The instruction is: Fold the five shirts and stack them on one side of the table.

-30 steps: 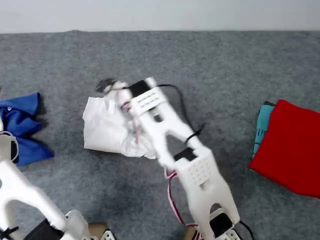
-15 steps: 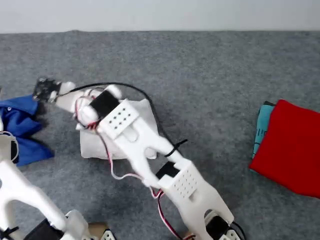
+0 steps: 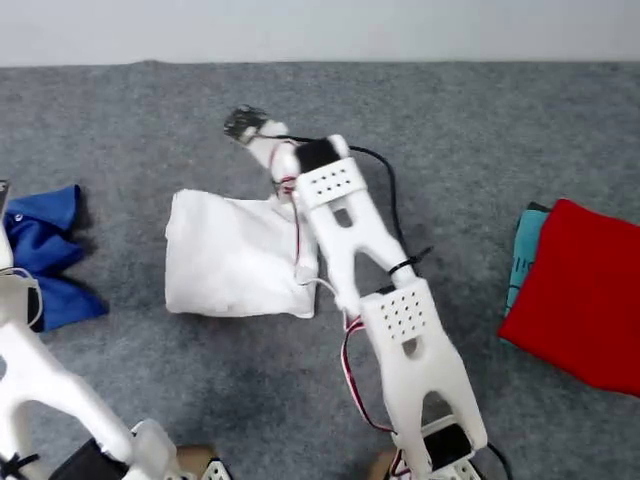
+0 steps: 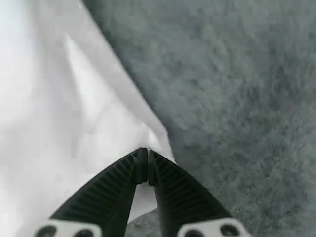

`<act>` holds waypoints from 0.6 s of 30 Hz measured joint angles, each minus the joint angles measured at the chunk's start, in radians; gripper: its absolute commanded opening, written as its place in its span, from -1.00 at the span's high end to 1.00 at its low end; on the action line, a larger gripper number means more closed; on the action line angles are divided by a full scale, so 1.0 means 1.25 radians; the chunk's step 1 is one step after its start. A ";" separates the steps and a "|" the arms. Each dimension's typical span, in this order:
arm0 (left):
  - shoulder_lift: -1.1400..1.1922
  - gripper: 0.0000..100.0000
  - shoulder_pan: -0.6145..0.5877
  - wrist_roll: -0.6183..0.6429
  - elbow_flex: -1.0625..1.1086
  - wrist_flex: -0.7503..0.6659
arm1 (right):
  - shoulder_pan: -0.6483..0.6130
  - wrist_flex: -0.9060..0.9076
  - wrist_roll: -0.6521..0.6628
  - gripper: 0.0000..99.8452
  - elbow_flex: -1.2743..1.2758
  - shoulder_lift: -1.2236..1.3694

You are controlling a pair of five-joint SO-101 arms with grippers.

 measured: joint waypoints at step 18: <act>-0.001 0.99 0.001 0.000 0.000 0.000 | -0.147 0.042 0.000 0.98 -0.207 0.038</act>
